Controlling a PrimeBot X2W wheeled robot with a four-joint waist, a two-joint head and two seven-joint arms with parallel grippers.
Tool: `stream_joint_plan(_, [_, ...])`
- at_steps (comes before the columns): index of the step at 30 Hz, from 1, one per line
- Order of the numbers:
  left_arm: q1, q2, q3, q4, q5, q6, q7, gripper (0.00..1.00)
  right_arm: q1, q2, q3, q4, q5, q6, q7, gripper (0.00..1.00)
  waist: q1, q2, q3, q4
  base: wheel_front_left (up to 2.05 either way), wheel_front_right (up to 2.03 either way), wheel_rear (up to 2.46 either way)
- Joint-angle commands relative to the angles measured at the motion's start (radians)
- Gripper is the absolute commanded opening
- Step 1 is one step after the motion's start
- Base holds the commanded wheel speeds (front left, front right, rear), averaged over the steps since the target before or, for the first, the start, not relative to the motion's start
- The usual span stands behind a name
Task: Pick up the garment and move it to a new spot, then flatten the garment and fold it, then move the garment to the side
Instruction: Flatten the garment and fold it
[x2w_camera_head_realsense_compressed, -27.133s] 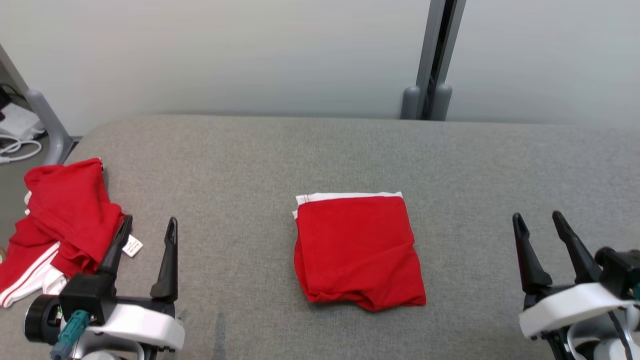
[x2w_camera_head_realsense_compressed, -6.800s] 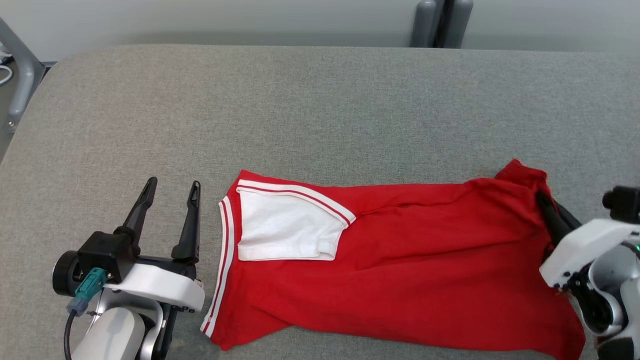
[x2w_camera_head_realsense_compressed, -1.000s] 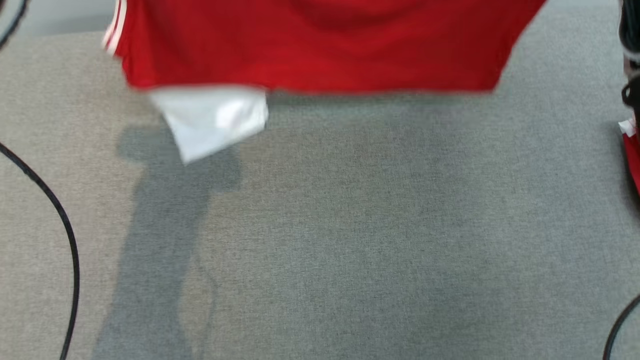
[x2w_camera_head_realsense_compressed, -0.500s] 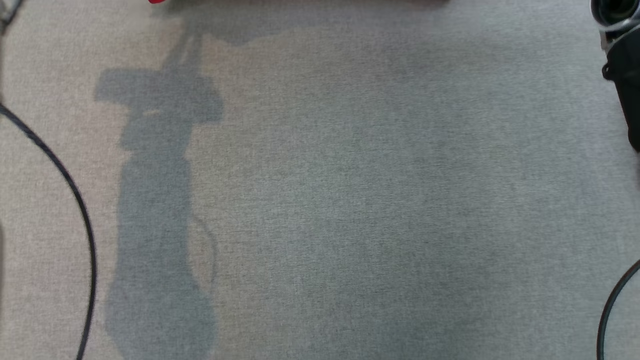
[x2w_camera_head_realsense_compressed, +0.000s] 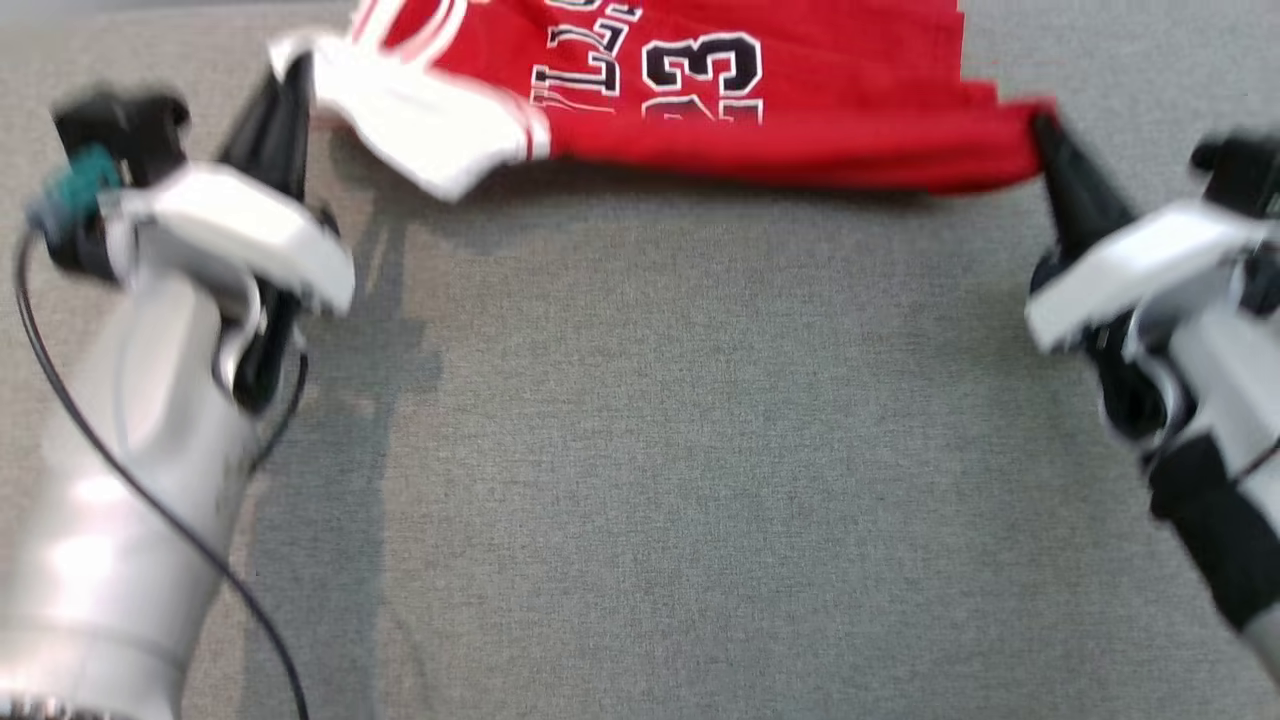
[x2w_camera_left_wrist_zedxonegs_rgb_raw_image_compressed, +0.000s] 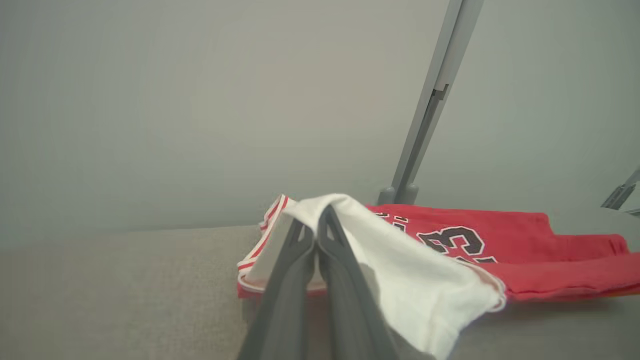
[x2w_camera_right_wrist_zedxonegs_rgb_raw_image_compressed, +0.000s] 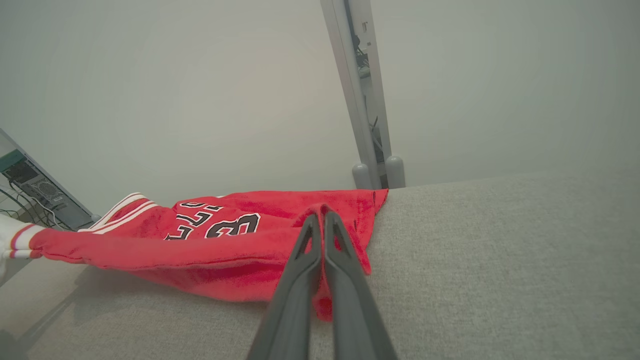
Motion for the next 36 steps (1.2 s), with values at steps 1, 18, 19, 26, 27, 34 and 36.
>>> stream_joint_plan(1, [0.075,0.028,0.010,-0.057,0.003,0.021,-0.004,0.00,0.068,-0.014,0.003,-0.022,0.014,0.000,-0.010,0.00,0.0000,-0.0001,-0.031,0.001,0.00,0.00,0.00])
stream_joint_plan(18, [0.952,0.243,0.033,-1.009,-0.022,0.391,0.261,0.00,0.601,-0.001,-0.200,-0.146,-0.037,0.000,-0.009,0.00,0.0000,-0.0001,-0.235,0.053,0.00,0.00,0.00])
stream_joint_plan(19, [0.991,0.256,0.031,-1.059,-0.023,0.413,0.288,0.00,0.630,0.002,-0.215,-0.158,-0.041,0.000,-0.009,0.00,0.0000,-0.0001,-0.242,0.057,0.00,0.00,0.00])
stream_joint_plan(26, [1.178,0.304,0.027,-1.282,-0.026,0.530,0.387,0.00,0.820,0.014,-0.350,-0.238,-0.090,0.000,0.000,0.00,0.0000,-0.0001,-0.267,0.083,0.00,0.00,0.00])
stream_joint_plan(27, [1.195,0.310,0.029,-1.300,-0.021,0.543,0.393,0.00,0.849,0.019,-0.370,-0.251,-0.100,0.000,0.011,0.00,0.0000,-0.0001,-0.269,0.086,0.00,0.00,0.00])
stream_joint_plan(34, [1.273,0.342,0.030,-1.373,-0.015,0.593,0.439,0.00,1.025,0.078,-0.543,-0.390,-0.185,0.000,0.108,0.00,0.0000,-0.0001,-0.267,0.098,0.00,0.00,0.00])
stream_joint_plan(36, [1.284,0.351,0.036,-1.384,-0.019,0.599,0.448,0.00,1.061,0.106,-0.587,-0.444,-0.222,0.000,0.149,0.00,0.0000,-0.0001,-0.264,0.094,0.00,0.00,0.00])
